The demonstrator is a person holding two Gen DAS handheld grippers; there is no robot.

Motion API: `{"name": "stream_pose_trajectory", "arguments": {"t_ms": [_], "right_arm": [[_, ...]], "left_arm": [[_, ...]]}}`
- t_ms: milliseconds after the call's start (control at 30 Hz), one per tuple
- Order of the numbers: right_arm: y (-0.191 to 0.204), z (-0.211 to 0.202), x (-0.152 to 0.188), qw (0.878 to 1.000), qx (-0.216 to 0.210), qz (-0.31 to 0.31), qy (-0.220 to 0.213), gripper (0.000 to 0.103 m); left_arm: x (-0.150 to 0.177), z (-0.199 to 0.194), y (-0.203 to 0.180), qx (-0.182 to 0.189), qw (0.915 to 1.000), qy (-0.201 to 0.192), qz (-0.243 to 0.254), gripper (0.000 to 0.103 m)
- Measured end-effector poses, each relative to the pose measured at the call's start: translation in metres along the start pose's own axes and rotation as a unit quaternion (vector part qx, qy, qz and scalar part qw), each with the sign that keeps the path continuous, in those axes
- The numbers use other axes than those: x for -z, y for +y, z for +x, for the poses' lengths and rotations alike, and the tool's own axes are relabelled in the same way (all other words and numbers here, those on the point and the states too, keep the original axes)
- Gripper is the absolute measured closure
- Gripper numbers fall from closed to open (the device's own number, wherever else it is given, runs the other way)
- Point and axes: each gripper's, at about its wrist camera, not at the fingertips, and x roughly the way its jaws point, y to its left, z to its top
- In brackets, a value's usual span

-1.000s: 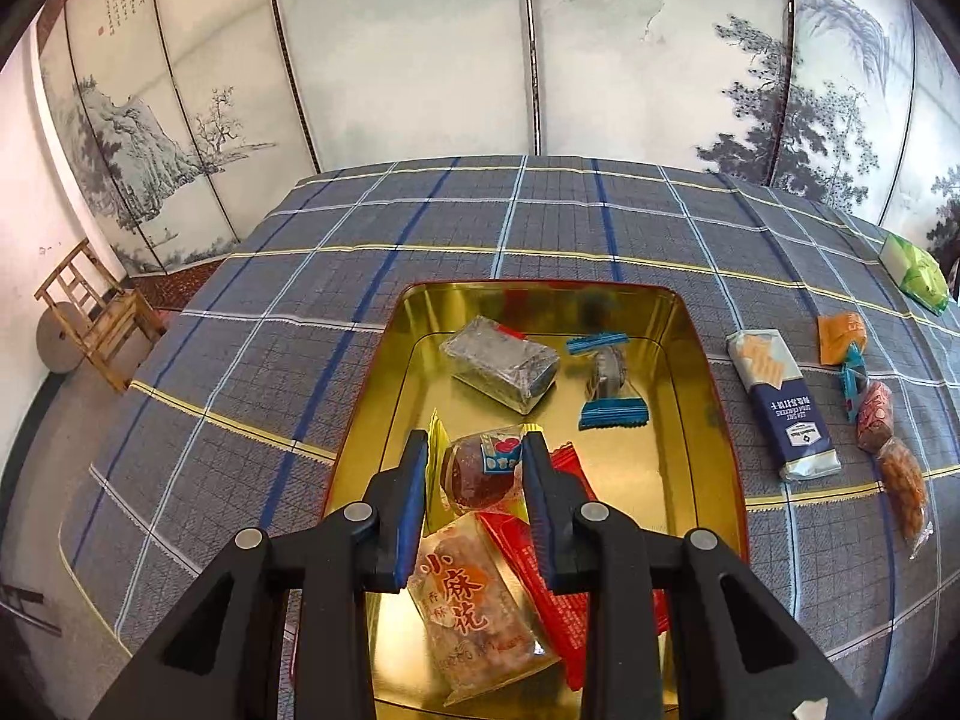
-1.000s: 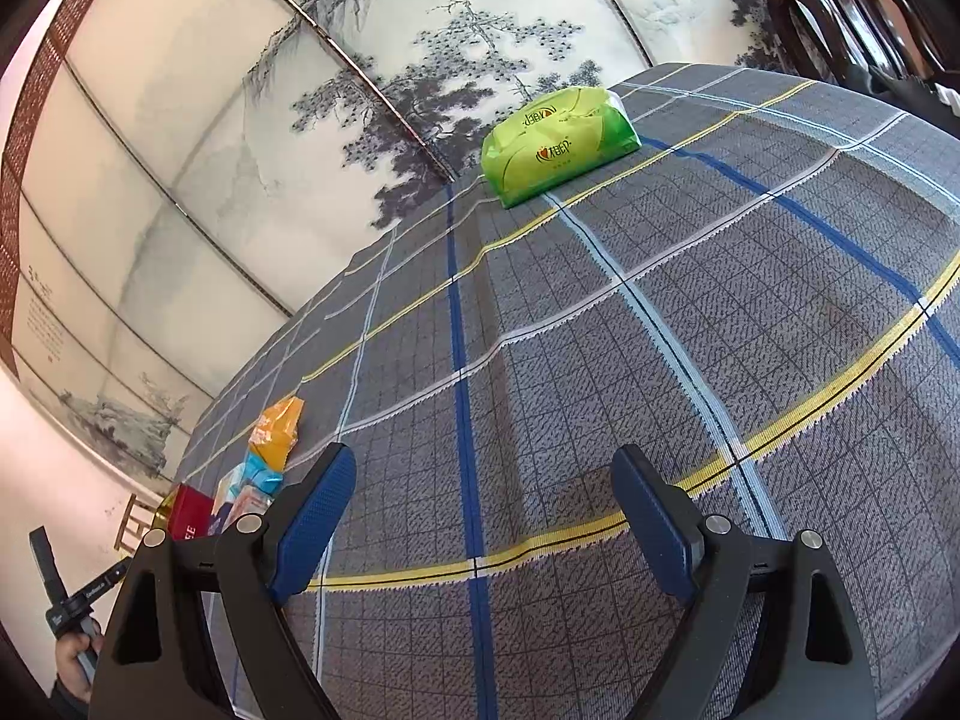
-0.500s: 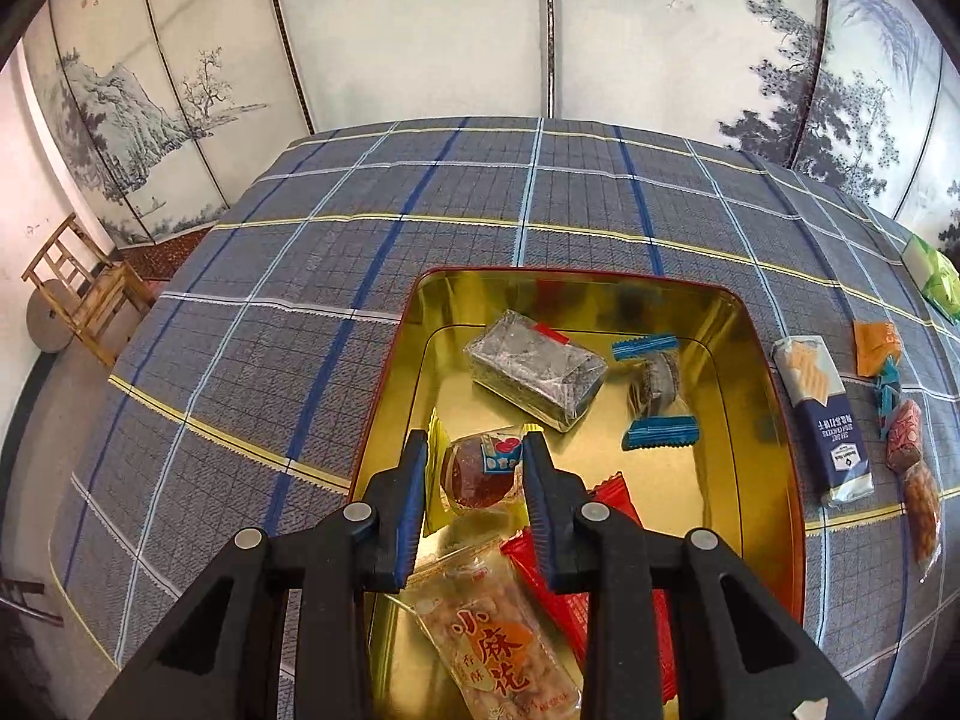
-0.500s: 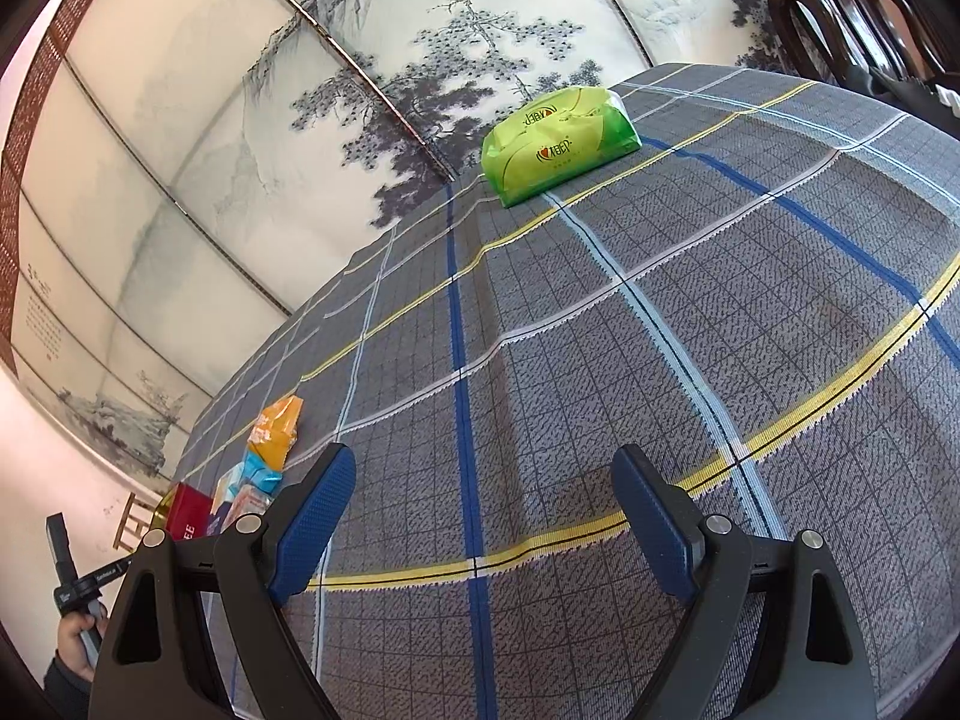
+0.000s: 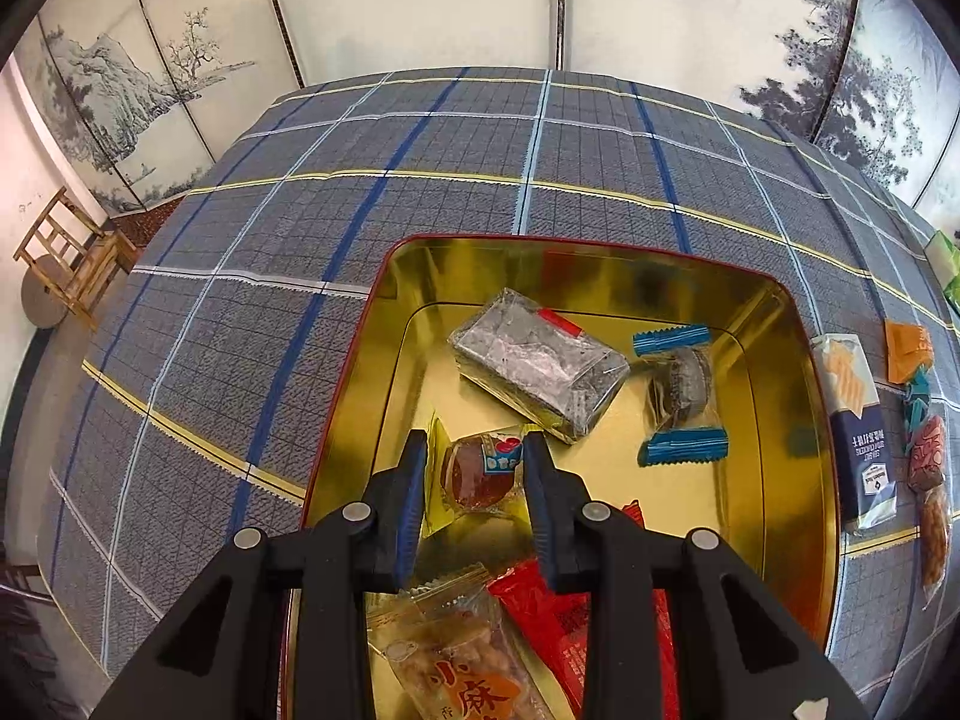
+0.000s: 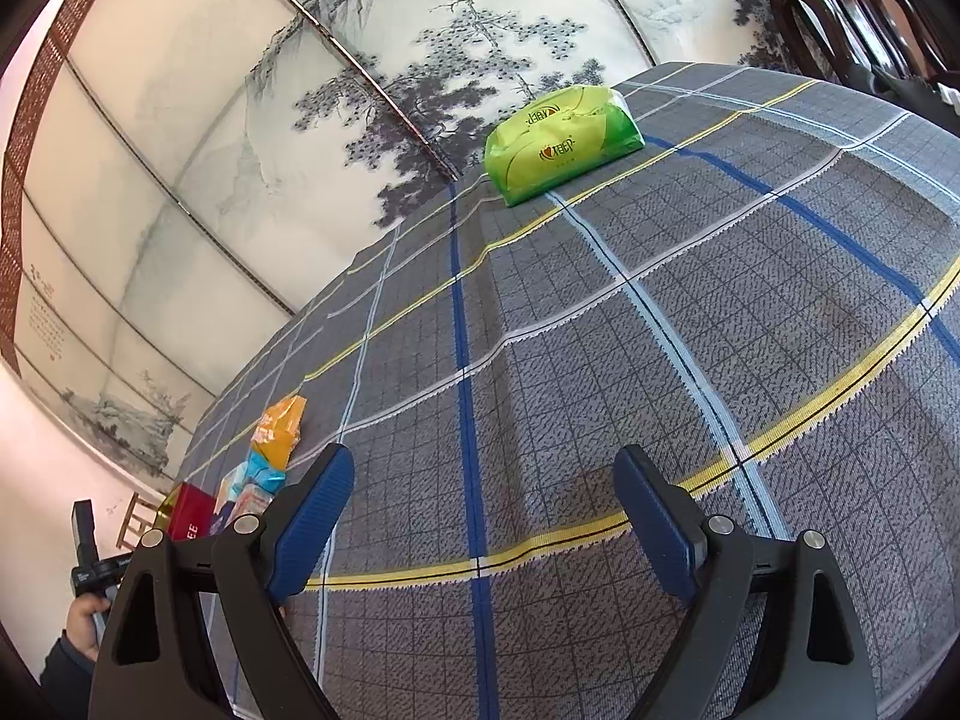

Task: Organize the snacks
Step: 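Carry the yellow-wrapped cake over the tin and release it inside, then grasp the clear bag of fried dough twists with the right gripper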

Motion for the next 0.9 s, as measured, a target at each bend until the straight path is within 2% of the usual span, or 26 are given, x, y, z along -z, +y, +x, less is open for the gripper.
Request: {"name": "stream_pose_trajectory", "arguments": {"t_ms": [333, 467, 567, 633, 700, 733, 800, 900], "right_arm": [[0.000, 0.000, 0.000, 1.000, 0.000, 0.000, 0.000, 0.014], [0.001, 0.000, 0.000, 1.000, 0.002, -0.001, 0.000, 0.014], [0.003, 0.001, 0.001, 1.000, 0.008, -0.008, 0.003, 0.014], [0.015, 0.002, 0.005, 0.998, 0.043, -0.038, 0.012, 0.014], [0.039, -0.002, 0.016, 0.995, 0.055, -0.083, 0.022, 0.014], [0.055, -0.003, 0.025, 0.993, 0.044, -0.108, 0.032, 0.014], [0.091, -0.001, 0.046, 0.984, 0.017, -0.165, 0.060, 0.014], [0.143, 0.015, 0.080, 0.961, 0.000, -0.257, 0.103, 0.014]], "left_arm": [[-0.001, 0.002, 0.001, 0.003, 1.0000, 0.004, -0.001, 0.074], [-0.001, -0.002, 0.006, 0.023, 0.9996, 0.001, -0.013, 0.064], [0.005, -0.031, 0.008, 0.037, 0.9980, -0.050, -0.008, 0.064], [0.015, -0.061, 0.013, 0.062, 0.9939, -0.090, -0.012, 0.059], [0.032, -0.096, 0.018, 0.079, 0.9872, -0.138, -0.014, 0.038], [0.042, -0.111, 0.019, 0.083, 0.9835, -0.160, -0.011, 0.034], [0.066, -0.136, 0.019, 0.094, 0.9760, -0.196, -0.001, 0.031], [0.099, -0.150, 0.015, 0.113, 0.9715, -0.208, 0.022, 0.030]]}}
